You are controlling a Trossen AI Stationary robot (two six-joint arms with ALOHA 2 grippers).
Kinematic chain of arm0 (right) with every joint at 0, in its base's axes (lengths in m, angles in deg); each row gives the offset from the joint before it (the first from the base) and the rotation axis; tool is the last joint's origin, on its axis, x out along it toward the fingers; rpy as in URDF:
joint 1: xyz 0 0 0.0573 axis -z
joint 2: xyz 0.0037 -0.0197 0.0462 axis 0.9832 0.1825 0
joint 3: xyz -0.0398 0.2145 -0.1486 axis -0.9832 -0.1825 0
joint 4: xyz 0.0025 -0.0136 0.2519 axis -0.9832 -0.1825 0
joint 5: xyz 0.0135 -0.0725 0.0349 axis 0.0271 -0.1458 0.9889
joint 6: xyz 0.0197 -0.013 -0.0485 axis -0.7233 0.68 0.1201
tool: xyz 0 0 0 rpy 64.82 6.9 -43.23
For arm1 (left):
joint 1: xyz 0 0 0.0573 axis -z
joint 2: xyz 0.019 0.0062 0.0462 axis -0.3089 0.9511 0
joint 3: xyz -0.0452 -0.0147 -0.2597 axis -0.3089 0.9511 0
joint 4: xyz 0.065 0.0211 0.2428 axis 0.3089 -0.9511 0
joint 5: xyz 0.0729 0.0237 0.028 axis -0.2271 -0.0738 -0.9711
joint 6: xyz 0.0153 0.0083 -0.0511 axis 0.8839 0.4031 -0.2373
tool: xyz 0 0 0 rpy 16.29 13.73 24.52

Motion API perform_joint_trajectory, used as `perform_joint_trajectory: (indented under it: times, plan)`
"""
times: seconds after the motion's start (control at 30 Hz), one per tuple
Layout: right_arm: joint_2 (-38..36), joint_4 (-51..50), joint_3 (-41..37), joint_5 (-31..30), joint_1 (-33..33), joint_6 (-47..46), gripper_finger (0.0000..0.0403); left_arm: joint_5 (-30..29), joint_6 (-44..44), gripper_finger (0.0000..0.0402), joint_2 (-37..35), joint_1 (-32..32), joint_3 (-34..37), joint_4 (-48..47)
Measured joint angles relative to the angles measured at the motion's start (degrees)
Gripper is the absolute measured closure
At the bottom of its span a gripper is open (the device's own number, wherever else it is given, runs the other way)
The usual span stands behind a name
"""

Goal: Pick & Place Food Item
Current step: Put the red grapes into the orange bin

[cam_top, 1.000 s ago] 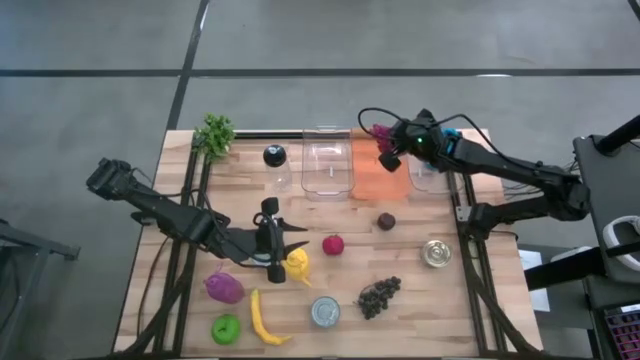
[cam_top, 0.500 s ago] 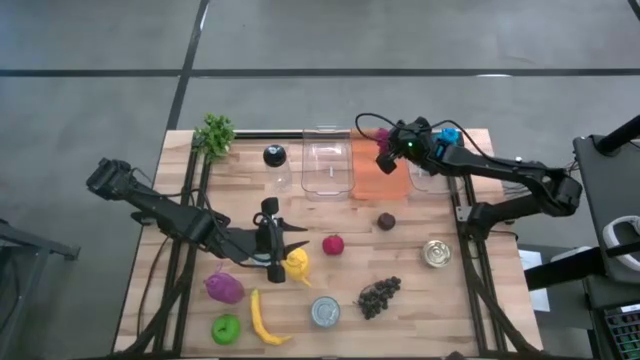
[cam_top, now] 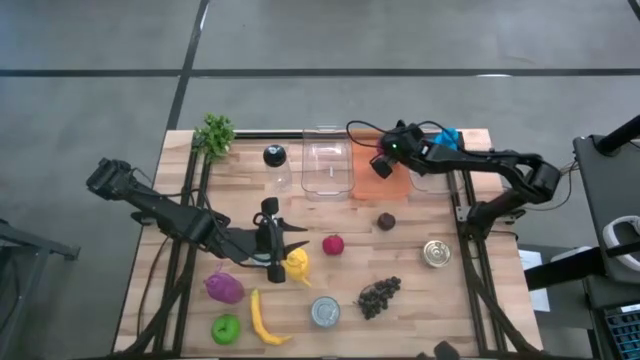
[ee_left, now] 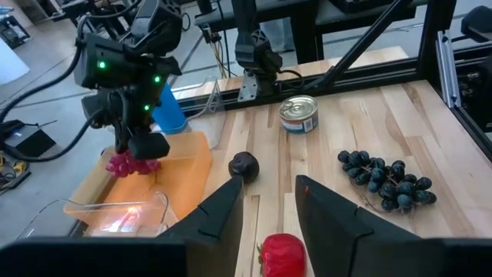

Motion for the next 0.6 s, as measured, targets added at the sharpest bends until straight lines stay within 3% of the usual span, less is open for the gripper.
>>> perform_joint_trajectory:
  times: [0.2, 0.6]
  plan:
    - [1.57, 0.00, 0.00, -5.57, 0.40, -0.15, 0.0394, -0.02, 0.00, 0.0281, 0.02, 0.00, 0.00, 0.00]
    - [1.48, 0.04, 0.00, -5.20, 0.36, -2.32, 0.0392, -0.01, 0.00, 0.0281, 0.01, 0.00, 0.00, 0.00]
